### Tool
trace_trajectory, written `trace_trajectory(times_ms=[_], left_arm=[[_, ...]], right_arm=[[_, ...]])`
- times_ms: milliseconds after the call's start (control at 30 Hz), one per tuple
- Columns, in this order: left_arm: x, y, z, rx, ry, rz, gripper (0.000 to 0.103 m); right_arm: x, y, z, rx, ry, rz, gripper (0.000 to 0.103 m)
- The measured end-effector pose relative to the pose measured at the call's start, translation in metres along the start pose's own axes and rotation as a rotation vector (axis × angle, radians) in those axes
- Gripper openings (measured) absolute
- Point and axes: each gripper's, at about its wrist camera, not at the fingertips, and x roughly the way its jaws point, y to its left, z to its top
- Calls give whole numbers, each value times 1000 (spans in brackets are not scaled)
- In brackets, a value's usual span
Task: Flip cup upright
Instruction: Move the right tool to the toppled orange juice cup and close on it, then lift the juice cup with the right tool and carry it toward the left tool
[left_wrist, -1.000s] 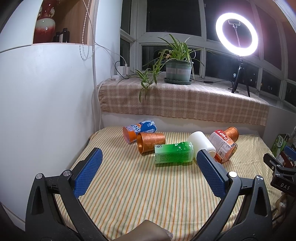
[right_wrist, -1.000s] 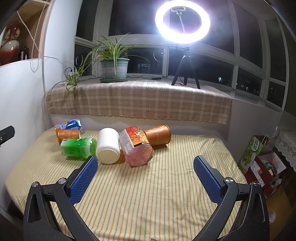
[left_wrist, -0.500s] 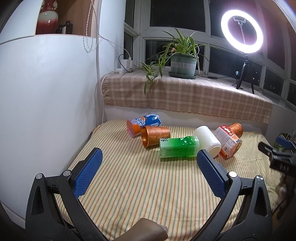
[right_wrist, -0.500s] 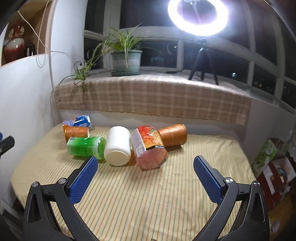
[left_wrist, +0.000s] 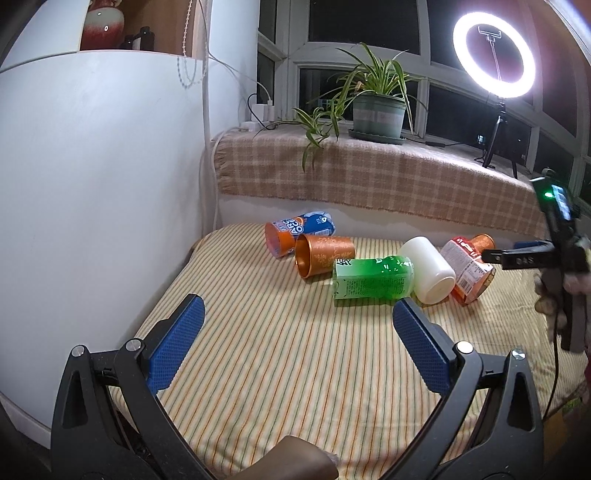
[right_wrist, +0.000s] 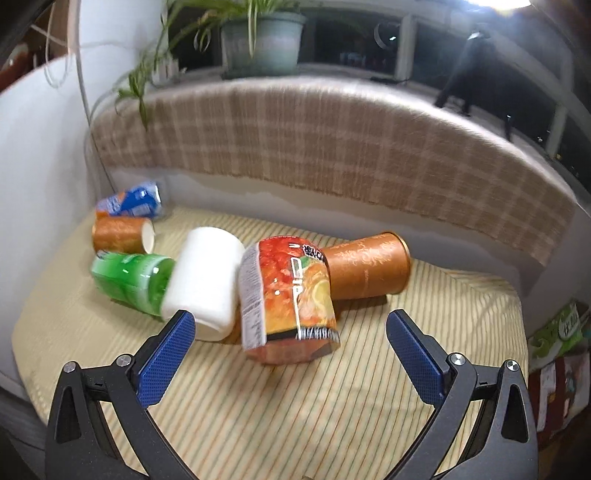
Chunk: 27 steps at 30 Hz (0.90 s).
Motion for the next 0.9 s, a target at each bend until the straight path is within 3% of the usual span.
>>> trace_trajectory(times_ms=[167, 467, 900], left_arm=[[3, 4, -1, -3, 11, 9, 103], [3, 4, 1, -2, 7, 6, 103], [-10, 5, 0, 7, -5, 37, 103]], right_arm=[[31, -2, 13, -46, 97, -2, 102], [60, 0, 20, -56, 154, 10, 102], [77, -6, 23, -39, 259, 140, 78]])
